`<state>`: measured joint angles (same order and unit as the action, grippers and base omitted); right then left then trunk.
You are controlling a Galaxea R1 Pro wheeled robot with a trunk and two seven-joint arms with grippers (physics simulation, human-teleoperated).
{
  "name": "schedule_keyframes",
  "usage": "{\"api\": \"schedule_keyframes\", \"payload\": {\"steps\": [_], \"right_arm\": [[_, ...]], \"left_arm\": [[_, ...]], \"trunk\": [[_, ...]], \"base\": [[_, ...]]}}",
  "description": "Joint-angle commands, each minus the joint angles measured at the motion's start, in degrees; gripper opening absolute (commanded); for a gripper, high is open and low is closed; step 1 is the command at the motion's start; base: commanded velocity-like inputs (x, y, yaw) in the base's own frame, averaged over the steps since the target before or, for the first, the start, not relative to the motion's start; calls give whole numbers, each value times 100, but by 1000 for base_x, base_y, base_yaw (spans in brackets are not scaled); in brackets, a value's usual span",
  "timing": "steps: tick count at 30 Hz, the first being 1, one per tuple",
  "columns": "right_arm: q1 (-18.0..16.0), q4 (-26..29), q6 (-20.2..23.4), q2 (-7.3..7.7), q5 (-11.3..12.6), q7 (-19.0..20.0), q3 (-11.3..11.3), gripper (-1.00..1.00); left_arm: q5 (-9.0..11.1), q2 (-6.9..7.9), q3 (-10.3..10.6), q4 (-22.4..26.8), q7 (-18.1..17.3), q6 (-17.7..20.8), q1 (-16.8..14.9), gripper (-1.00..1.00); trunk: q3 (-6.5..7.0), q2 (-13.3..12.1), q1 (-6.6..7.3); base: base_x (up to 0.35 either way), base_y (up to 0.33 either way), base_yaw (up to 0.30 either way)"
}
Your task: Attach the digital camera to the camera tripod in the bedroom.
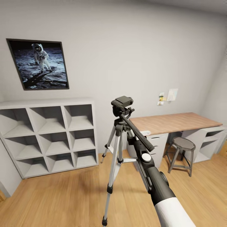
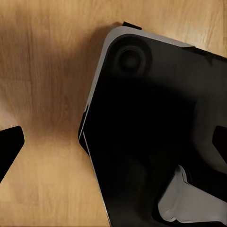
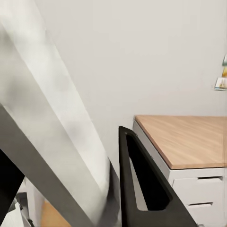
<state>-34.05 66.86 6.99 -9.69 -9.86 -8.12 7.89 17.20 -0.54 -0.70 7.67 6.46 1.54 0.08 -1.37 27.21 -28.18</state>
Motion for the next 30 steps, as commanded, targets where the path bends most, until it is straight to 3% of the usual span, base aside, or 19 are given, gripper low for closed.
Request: {"api": "schedule_keyframes", "payload": {"steps": [1,30], "right_arm": [[-5,11,48,2,-70,-33,12,-100],[-5,-375,41,2,-69,-139,-5,-100]], "left_arm": [[29,-1,-3,15,22,15,1,100],[20,-6,-1,-11,22,13,1,100]], "trunk": [[-11,12,-2],[-11,12,-2]], "base": [[-104,-212,0],[-119,-245,0]]}}
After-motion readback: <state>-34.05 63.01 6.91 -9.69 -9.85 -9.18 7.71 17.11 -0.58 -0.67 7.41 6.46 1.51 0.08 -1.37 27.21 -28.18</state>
